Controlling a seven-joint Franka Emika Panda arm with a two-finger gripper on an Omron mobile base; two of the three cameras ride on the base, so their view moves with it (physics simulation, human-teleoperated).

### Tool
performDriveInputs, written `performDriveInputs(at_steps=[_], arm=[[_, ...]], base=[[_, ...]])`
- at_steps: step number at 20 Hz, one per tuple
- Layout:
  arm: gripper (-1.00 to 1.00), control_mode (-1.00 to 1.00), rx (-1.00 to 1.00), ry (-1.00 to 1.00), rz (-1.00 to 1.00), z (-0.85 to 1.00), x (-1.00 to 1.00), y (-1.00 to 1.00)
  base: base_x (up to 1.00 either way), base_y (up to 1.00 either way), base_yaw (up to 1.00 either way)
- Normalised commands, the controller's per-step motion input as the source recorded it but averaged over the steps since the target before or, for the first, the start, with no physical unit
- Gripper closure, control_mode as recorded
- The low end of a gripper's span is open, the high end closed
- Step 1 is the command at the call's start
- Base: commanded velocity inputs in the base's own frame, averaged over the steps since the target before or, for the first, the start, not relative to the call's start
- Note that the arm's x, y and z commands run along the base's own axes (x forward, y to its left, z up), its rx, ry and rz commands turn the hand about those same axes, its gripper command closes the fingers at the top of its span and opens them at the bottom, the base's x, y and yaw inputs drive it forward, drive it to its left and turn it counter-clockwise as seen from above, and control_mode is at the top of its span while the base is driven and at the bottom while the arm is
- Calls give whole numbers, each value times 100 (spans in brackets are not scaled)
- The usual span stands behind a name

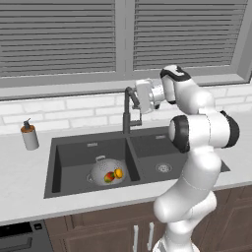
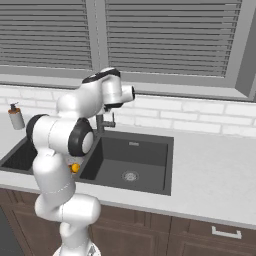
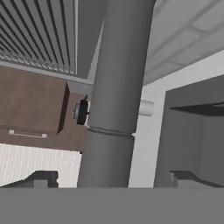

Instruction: Put the colander in the sink, put the mango, tangerine in the colander, and turn on the sink faucet and pour water over the colander.

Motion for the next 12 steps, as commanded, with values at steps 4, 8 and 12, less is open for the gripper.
performDriveInputs(at_steps=[4, 8, 12], arm=[[-100, -100, 0, -1, 2, -12, 10, 50], [-100, -100, 0, 0, 0, -11, 18, 76], [-100, -100, 0, 0, 0, -9, 30, 89]], base=[[0, 0, 0], [0, 0, 0], [0, 0, 0]])
